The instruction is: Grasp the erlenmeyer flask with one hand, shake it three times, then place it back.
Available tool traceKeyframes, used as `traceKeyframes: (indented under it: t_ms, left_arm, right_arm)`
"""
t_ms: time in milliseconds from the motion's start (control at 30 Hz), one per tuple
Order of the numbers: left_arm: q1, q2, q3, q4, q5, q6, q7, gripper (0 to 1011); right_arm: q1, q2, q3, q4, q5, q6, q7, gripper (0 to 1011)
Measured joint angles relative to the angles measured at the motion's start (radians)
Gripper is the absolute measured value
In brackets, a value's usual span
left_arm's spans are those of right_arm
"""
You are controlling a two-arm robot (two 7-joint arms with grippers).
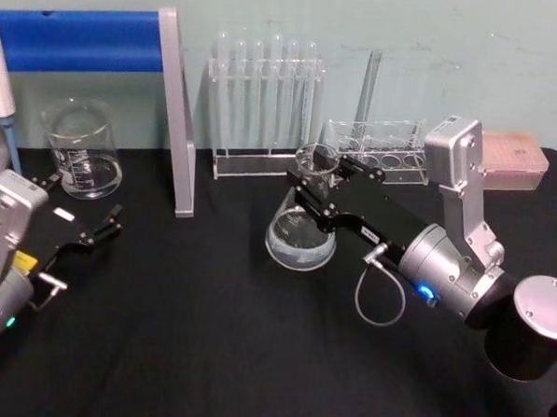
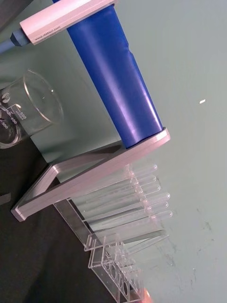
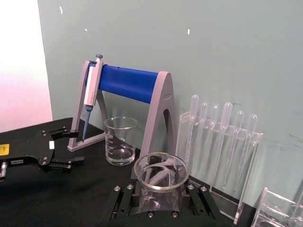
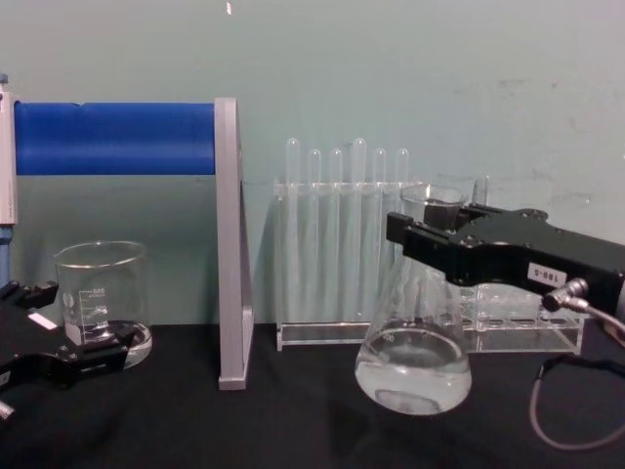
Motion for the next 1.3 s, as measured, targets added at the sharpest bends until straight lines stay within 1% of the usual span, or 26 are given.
traceKeyframes:
  t_ms: [400, 567, 767, 933, 1100, 1133, 1300]
  left_arm:
    - [0.000, 0.000, 0.000, 0.000, 0.000, 0.000, 0.000, 1001]
    - [0.000, 0.000, 0.000, 0.000, 0.000, 0.000, 0.000, 1001]
    - [0.000, 0.000, 0.000, 0.000, 0.000, 0.000, 0.000, 1001]
    - [0.000, 0.000, 0.000, 0.000, 0.000, 0.000, 0.000, 1001]
    - [0.000, 0.000, 0.000, 0.000, 0.000, 0.000, 0.000, 1001]
    - [0.000, 0.000, 0.000, 0.000, 0.000, 0.000, 0.000, 1001]
    - [0.000, 0.000, 0.000, 0.000, 0.000, 0.000, 0.000, 1001]
  right_arm:
    - [0.000, -0.004, -0.001, -0.002, -0.003, 0.003, -0.007, 450]
    - [-0.001, -0.007, -0.010, -0.006, -0.013, 0.005, -0.010, 450]
    - [-0.007, -0.014, -0.038, -0.024, -0.030, 0.006, -0.002, 450]
    - [-0.010, -0.019, -0.054, -0.035, -0.030, 0.008, 0.011, 450]
    - [-0.017, -0.021, -0.089, -0.056, -0.026, 0.013, 0.039, 450]
    - [-0.017, -0.021, -0.089, -0.056, -0.026, 0.013, 0.039, 450]
    - [-0.023, -0.019, -0.120, -0.072, -0.018, 0.016, 0.062, 449]
